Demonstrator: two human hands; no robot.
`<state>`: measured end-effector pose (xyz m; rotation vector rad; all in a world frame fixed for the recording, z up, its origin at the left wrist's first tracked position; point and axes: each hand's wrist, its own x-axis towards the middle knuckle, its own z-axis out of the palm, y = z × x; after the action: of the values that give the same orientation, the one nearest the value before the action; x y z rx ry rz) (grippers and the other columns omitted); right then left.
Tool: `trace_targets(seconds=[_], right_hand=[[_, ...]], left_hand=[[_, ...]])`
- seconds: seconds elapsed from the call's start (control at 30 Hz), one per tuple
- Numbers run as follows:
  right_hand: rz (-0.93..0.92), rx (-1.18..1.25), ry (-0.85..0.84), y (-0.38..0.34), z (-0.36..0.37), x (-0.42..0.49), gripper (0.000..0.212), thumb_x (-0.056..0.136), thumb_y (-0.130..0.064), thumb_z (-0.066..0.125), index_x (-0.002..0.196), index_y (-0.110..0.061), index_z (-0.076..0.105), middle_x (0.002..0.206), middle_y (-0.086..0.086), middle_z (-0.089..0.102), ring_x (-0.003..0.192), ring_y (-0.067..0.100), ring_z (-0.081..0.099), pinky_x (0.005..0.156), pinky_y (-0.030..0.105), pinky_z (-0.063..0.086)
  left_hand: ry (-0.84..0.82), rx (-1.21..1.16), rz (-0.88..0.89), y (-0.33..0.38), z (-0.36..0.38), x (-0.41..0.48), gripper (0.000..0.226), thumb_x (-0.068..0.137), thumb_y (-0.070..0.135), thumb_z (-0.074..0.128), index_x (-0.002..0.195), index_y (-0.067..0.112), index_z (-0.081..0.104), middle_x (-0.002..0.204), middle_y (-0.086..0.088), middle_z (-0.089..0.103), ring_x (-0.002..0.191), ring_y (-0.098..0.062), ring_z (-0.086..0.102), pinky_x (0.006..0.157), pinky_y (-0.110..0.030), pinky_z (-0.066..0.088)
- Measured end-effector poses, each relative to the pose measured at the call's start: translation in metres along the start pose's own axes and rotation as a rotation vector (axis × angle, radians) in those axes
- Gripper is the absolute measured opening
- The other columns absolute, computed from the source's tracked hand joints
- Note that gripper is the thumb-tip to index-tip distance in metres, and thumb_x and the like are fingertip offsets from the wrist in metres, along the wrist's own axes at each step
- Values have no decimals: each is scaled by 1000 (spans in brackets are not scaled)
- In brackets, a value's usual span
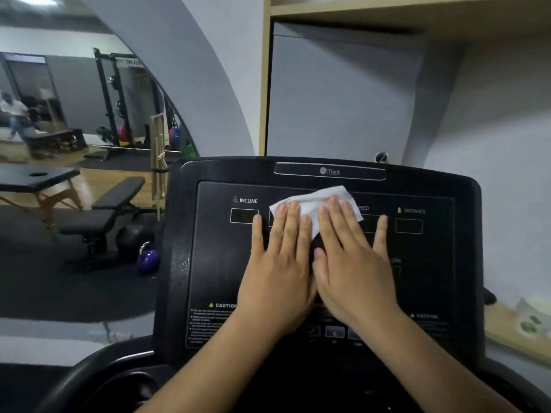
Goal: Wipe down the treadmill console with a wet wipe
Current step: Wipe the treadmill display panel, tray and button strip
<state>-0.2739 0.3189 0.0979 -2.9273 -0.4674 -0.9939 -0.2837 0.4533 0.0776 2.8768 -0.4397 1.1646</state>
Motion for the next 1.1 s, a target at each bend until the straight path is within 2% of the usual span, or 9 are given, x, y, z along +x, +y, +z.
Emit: trace_targets(seconds=[0.13,0.33,0.53,0.6,0.7,0.8,0.93,1.1], right_hand=[[-46,8,8,-20,0,12,63,93,-37,23,151,-12,25,160,7,17,149,18,9,114,66,7],[-89,-18,2,-53,-14,50,64,94,-38,14,153,-14,16,162,6,10,149,17,1,115,65,2],[-192,27,-20,-84,1,26,63,91,-37,27,149,-12,32,158,8,25,148,20,15,113,67,10],[-217,7,-37,-93,-5,37,62,93,-36,24,151,-13,27,160,6,20,149,18,11,113,68,6],[-242,-39,-75,-107,-19,66,60,99,-35,19,155,-18,8,163,1,0,149,15,-7,111,66,-7],[-236,-47,-69,-120,-21,77,61,99,-37,18,155,-17,5,163,3,-3,149,16,-10,112,66,-7],[-268,16,-49,-129,1,37,60,97,-36,26,153,-16,19,163,4,10,150,19,0,111,69,-1],[-297,43,-92,-133,21,-16,62,92,-36,30,149,-13,32,160,7,22,149,21,12,109,72,4]], left_hand=[[9,39,-14,-25,-6,-5,63,101,41,25,149,1,29,157,-23,24,148,-34,19,115,-64,16],[16,60,-93,-62,-20,10,63,101,38,26,151,1,24,159,-24,19,149,-35,15,115,-64,13],[-8,47,-155,-79,-17,-41,67,99,44,27,150,1,28,158,-24,20,148,-36,16,115,-62,13],[8,72,-162,-92,-20,-35,67,99,45,30,150,1,28,158,-25,20,148,-37,17,115,-63,13],[33,99,-189,-113,-31,-13,69,98,46,34,149,1,27,158,-25,19,148,-37,15,116,-63,12],[25,63,-195,-126,-35,-14,66,100,41,32,152,2,23,160,-23,12,150,-35,8,119,-58,7],[30,-34,-161,-122,-26,-60,67,98,41,37,152,4,24,160,-24,12,150,-35,7,122,-49,7],[-12,-47,-57,-122,-16,-106,68,93,48,44,144,2,42,157,-27,23,148,-39,16,120,-50,13]])
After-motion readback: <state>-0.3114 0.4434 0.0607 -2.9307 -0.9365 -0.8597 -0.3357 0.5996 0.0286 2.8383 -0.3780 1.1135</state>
